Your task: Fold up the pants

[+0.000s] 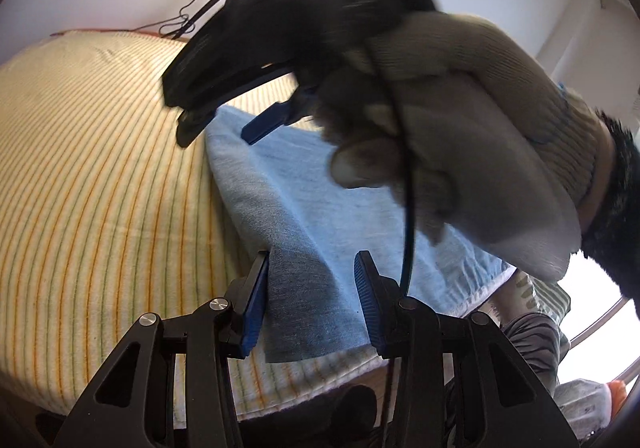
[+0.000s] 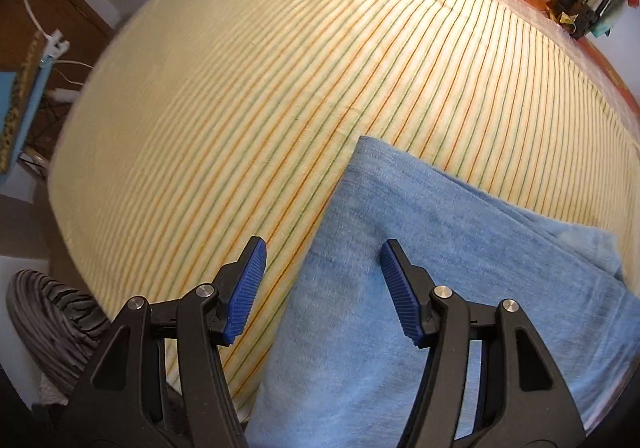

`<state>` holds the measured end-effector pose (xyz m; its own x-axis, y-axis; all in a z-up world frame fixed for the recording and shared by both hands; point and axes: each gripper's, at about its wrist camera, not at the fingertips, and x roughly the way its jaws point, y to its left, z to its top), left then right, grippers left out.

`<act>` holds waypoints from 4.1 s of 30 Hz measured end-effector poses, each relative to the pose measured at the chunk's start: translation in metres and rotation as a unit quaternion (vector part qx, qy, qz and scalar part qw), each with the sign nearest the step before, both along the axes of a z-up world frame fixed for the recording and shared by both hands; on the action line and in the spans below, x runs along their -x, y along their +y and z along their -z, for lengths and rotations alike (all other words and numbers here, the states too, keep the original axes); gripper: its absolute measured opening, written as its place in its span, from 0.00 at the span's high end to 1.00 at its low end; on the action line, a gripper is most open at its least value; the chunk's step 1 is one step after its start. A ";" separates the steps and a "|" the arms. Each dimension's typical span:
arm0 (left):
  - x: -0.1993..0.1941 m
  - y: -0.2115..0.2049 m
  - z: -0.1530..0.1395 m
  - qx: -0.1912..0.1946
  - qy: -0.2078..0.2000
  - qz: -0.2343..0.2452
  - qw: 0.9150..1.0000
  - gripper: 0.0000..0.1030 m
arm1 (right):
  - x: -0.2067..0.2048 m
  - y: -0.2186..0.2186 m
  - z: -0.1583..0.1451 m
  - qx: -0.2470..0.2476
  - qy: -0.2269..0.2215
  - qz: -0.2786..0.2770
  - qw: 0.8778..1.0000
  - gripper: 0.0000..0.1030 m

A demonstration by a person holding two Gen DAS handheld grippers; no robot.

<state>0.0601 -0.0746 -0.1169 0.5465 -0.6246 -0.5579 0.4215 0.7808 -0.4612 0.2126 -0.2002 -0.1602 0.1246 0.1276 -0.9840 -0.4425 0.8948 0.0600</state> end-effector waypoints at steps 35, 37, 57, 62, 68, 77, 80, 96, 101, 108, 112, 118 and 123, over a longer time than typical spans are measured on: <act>-0.008 -0.014 -0.005 0.010 0.008 -0.027 1.000 0.80 | -0.008 -0.017 -0.019 -0.034 0.025 -0.014 0.999 0.55; -0.006 -0.018 -0.008 0.006 0.001 -0.024 1.000 0.80 | -0.007 -0.009 -0.015 -0.019 0.033 -0.023 0.999 0.55; -0.015 -0.064 -0.051 0.054 -0.033 0.057 0.996 0.82 | 0.021 -0.134 -0.086 -0.154 -0.054 0.053 0.985 0.89; -0.020 -0.099 -0.064 0.060 -0.041 0.099 0.992 0.83 | 0.029 -0.192 -0.104 -0.183 -0.086 0.104 0.974 0.90; -0.021 -0.146 -0.070 0.063 -0.046 0.143 0.987 0.84 | 0.031 -0.254 -0.114 -0.194 -0.113 0.151 0.963 0.91; -0.040 -0.203 -0.062 0.079 -0.037 0.191 0.978 0.84 | 0.042 -0.326 -0.122 -0.170 -0.150 0.196 0.954 0.91; -0.046 -0.221 -0.058 0.073 -0.032 0.202 0.976 0.84 | 0.044 -0.348 -0.118 -0.165 -0.152 0.211 0.951 0.92; -0.071 -0.243 -0.056 0.014 -0.034 0.261 0.965 0.56 | 0.056 -0.432 -0.081 -0.134 -0.154 0.274 0.940 0.94; -0.094 -0.192 -0.042 -0.070 -0.071 0.205 0.974 0.56 | 0.065 -0.451 -0.072 -0.131 -0.164 0.287 0.935 0.96; -0.123 -0.168 -0.021 -0.107 -0.057 0.164 0.979 0.56 | 0.078 -0.491 -0.075 -0.216 -0.146 0.303 0.917 0.98; -0.121 -0.178 -0.019 -0.105 -0.061 0.178 0.977 0.56 | 0.084 -0.496 -0.057 -0.261 -0.109 0.308 0.908 0.80; -0.114 -0.191 -0.010 -0.117 -0.057 0.190 0.973 0.56 | 0.088 -0.476 -0.030 -0.263 -0.077 0.288 0.918 0.70; -0.120 -0.186 -0.008 -0.118 -0.049 0.175 0.976 0.54 | 0.094 -0.459 -0.029 -0.229 -0.107 0.280 0.926 0.91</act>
<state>0.1798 -0.2605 -0.1088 0.3813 -0.6431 -0.6641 0.7145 0.6608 -0.2298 0.1191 -0.6592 -0.1307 0.4830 0.3825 -0.7876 0.0373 0.8897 0.4550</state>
